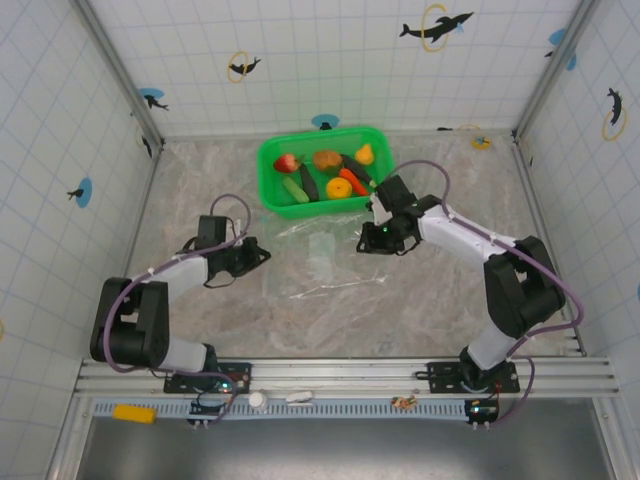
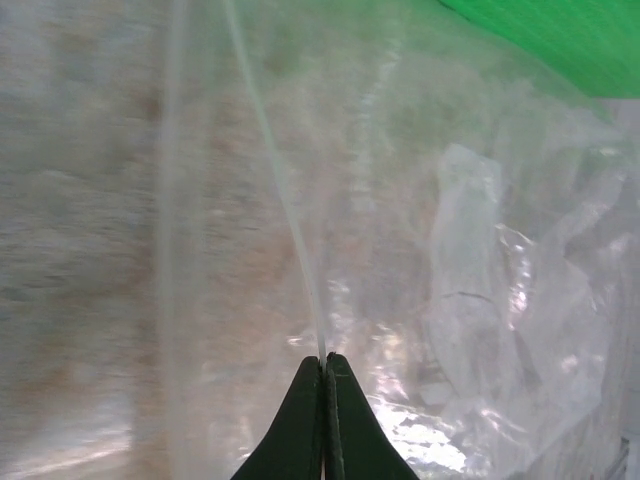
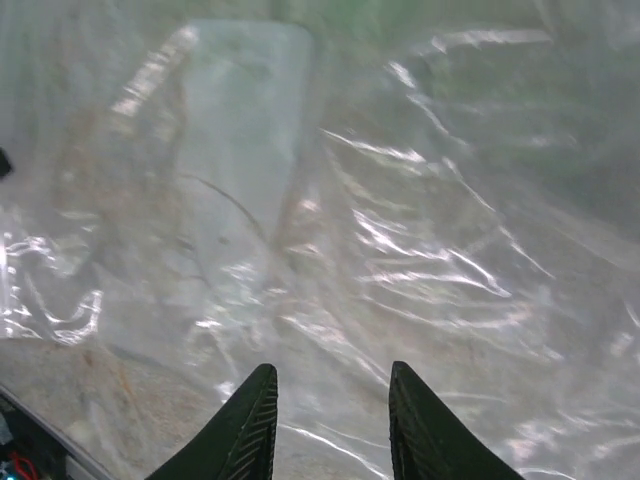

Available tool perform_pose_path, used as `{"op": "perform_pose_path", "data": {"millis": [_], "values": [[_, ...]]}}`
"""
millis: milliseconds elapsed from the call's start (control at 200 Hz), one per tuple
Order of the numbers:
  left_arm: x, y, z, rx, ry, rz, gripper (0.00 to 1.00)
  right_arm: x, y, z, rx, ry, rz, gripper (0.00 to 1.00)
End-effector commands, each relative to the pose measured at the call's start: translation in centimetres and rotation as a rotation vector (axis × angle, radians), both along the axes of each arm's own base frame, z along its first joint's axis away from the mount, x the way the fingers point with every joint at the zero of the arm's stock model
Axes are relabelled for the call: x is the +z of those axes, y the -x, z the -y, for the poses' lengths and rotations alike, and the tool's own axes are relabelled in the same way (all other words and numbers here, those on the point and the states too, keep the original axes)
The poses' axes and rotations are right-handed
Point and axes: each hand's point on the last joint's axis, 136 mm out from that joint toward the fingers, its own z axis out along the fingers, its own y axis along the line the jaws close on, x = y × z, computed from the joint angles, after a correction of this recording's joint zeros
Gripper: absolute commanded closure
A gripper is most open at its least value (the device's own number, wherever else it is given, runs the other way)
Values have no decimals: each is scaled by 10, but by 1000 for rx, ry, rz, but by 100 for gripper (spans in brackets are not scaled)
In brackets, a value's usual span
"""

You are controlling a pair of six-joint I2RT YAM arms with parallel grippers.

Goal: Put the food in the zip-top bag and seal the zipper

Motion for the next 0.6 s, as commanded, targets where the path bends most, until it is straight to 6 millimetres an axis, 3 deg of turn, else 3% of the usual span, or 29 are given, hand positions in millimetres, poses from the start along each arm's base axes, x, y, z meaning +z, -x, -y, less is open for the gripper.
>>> {"op": "perform_pose_path", "data": {"millis": [0, 190, 430, 596], "values": [[37, -3, 30, -89, 1, 104, 100, 27, -6, -25, 34, -40, 32, 62], [63, 15, 75, -263, -128, 279, 100, 50, -10, -58, 77, -115, 12, 54], [94, 18, 91, -348, -176, 510, 100, 77, -15, -93, 105, -251, -60, 43], [105, 23, 99, -442, -216, 641, 100, 74, -11, -107, 133, -225, -112, 39]]}}
